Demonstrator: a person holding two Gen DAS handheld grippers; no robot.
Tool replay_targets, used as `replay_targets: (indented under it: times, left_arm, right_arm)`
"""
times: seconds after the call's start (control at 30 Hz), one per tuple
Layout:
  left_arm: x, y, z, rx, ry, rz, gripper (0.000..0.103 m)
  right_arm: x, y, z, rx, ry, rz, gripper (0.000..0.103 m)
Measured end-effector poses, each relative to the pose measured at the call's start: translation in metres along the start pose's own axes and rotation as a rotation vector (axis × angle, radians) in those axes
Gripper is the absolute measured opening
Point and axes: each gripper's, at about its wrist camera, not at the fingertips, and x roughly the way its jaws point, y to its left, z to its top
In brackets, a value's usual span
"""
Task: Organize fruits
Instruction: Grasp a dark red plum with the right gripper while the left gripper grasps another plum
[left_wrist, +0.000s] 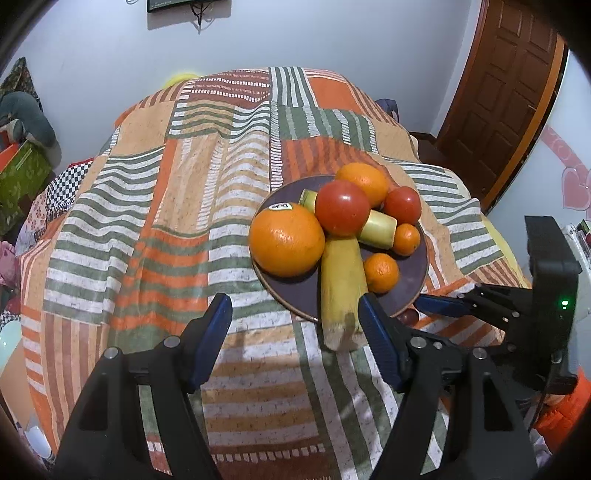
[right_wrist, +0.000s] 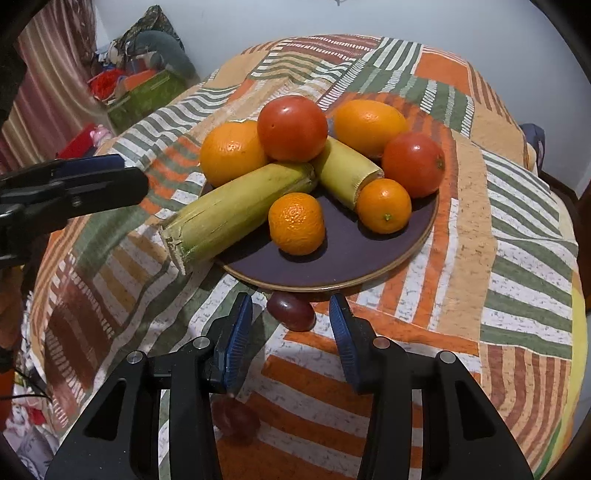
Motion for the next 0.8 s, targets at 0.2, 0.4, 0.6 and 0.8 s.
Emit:
replay_targets:
  times: [0.2,0.4,0.6,0.8]
  left_arm:
    - [-0.002,-0.009,-0.007,0.0,0.017,-0.012,0.071]
    - [-0.007,-0.03,-0.021,0.009,0.044,-0.055,0.07]
    - [-0.01,-0.059,-0.036,0.045,0.078,-0.091,0.071]
    - [0.001,-0.082,-0.05,0.061,0.128,-0.115,0.063]
  right_arm:
    - [-0.004,-0.002,-0.004,0.012,-0.004,0.005,0.024]
    - [-0.03,-0.004,-0.013,0.026,-0.051,-0.02,0.024]
    - [-0.069,-0.017,-0.026,0.063,-0.111,-0.051,0.024]
    - [-0.095,-0.029,-0.041,0.097,-0.149,-0.062,0.024]
